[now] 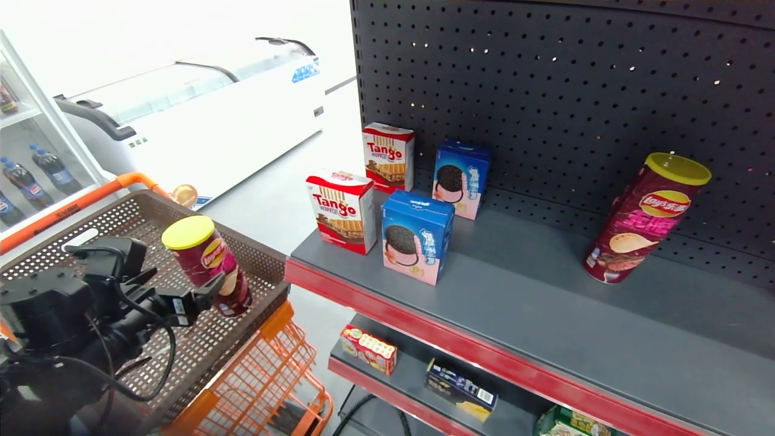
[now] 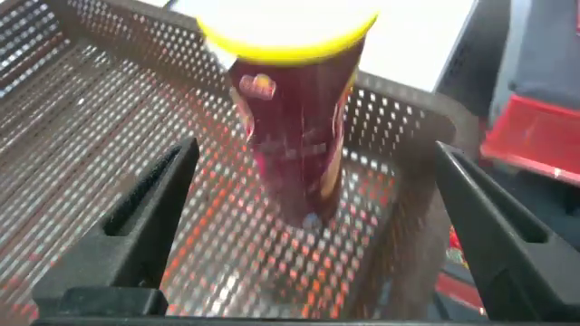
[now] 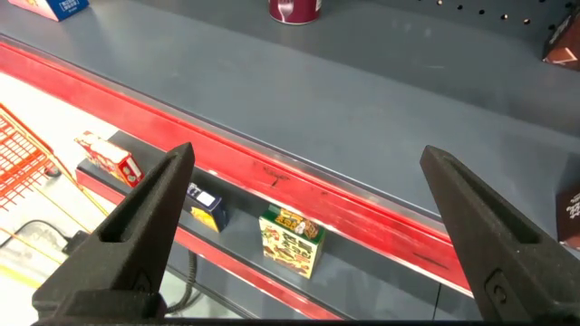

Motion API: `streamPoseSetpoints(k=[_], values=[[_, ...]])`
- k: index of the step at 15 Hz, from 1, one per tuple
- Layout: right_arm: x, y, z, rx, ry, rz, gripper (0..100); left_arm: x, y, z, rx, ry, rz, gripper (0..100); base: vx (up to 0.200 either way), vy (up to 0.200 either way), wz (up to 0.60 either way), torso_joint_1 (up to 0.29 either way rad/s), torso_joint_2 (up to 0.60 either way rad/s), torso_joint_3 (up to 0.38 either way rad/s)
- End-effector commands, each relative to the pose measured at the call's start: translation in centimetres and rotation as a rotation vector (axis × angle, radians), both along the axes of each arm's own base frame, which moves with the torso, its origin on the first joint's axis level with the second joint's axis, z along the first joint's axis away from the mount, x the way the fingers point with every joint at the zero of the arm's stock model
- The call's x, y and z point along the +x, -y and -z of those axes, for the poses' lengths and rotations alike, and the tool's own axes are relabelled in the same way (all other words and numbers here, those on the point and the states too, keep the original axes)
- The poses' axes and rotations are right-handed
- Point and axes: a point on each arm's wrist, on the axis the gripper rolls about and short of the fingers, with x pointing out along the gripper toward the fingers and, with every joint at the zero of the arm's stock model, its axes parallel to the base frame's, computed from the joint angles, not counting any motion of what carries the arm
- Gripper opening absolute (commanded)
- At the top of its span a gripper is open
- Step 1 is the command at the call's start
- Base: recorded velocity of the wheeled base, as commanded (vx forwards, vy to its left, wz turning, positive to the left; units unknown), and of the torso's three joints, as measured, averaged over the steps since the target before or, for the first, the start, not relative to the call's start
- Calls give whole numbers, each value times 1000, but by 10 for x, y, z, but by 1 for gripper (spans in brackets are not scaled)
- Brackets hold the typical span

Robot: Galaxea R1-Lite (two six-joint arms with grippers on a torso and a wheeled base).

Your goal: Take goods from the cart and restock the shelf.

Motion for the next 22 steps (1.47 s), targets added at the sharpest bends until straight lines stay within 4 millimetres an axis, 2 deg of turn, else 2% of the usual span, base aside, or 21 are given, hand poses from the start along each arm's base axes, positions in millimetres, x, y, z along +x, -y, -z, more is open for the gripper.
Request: streamPoseSetpoints(k=[1,7,12,13,15,20,22], values=[[0,0,0,0,0,0,100,35,1,27,-3,-21,11,100,0,0,0,0,0,0],[0,0,0,0,0,0,100,75,-4,46,-1,22,8,100,0,0,0,0,0,0],[0,0,0,0,0,0,100,89,-4,47,-3,53,9,100,0,0,0,0,0,0],[0,0,0,0,0,0,100,93,-5,44,0,73,9,0,0,0,0,0,0,0],[0,0,0,0,0,0,100,99,-4,38,4,106,13,0,0,0,0,0,0,0],[0,0,0,0,0,0,100,99,-2,34,17,118,19,0,0,0,0,0,0,0],[0,0,0,0,0,0,100,93,2,19,24,155,22,0,0,0,0,0,0,0]])
